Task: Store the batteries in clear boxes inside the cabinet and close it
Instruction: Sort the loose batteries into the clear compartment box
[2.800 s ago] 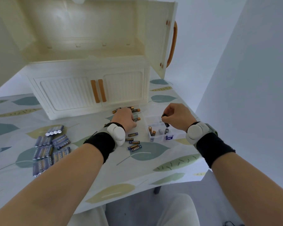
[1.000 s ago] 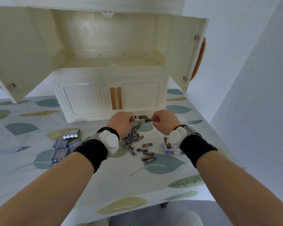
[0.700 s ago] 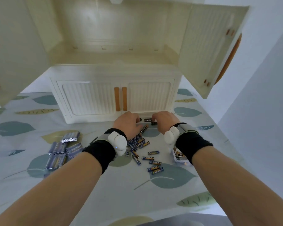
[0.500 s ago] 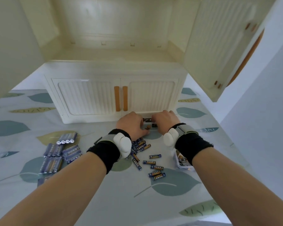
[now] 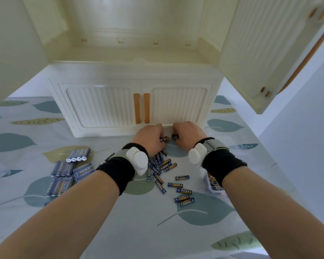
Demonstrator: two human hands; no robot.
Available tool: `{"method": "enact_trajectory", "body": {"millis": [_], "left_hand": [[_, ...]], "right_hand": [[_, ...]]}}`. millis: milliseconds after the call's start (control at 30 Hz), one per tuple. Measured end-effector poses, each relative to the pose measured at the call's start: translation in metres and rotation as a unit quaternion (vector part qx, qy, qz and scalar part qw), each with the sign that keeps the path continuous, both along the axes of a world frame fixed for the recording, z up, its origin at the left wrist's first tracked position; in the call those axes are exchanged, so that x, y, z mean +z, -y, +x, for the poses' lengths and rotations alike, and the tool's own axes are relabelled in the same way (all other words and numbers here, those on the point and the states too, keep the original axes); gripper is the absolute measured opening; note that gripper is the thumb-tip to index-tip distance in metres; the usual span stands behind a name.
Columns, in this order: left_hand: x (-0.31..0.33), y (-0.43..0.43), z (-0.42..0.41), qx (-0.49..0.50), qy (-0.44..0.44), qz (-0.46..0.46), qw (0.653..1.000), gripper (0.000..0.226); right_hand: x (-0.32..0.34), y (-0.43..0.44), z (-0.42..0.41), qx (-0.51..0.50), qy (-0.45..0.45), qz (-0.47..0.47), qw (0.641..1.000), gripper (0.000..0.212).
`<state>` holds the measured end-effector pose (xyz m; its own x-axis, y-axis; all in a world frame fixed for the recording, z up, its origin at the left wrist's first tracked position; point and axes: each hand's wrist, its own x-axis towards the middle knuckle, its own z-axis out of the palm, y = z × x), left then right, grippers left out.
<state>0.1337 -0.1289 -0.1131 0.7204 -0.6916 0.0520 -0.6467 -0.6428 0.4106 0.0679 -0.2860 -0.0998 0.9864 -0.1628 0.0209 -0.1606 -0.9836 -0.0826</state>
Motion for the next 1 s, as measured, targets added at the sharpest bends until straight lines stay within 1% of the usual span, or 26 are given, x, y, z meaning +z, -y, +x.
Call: {"method": "enact_trajectory", "body": {"millis": [100, 200, 367, 500, 633, 733, 867, 1000], "left_hand": [[0.000, -0.004, 0.001, 0.002, -0.007, -0.012, 1.000, 0.016], [0.005, -0.008, -0.004, 0.007, -0.009, -0.037, 0.999, 0.013], [0.028, -0.007, -0.024, 0.004, -0.008, -0.087, 0.996, 0.013], [0.049, 0.005, -0.064, -0.045, -0.018, -0.111, 0.993, 0.013], [0.059, 0.021, -0.112, -0.113, -0.025, -0.099, 0.988, 0.014], [0.057, 0.027, -0.133, -0.143, -0.026, -0.079, 0.986, 0.014], [0.050, 0.033, -0.159, -0.174, -0.010, -0.035, 0.984, 0.012], [0.046, 0.034, -0.165, -0.177, 0.002, -0.022, 0.984, 0.016]], "right_hand": [[-0.003, -0.001, -0.001, -0.005, 0.011, -0.002, 1.000, 0.016], [0.001, -0.001, -0.010, -0.017, 0.026, 0.046, 0.998, 0.009], [0.028, 0.003, -0.037, -0.057, 0.092, 0.143, 0.984, 0.013], [0.052, 0.016, -0.083, -0.085, 0.109, 0.158, 0.978, 0.014], [0.066, 0.032, -0.139, -0.120, 0.103, 0.161, 0.974, 0.013], [0.066, 0.039, -0.165, -0.145, 0.076, 0.169, 0.972, 0.013], [0.058, 0.045, -0.202, -0.176, 0.048, 0.171, 0.968, 0.010], [0.047, 0.040, -0.215, -0.180, 0.045, 0.161, 0.969, 0.011]]}}
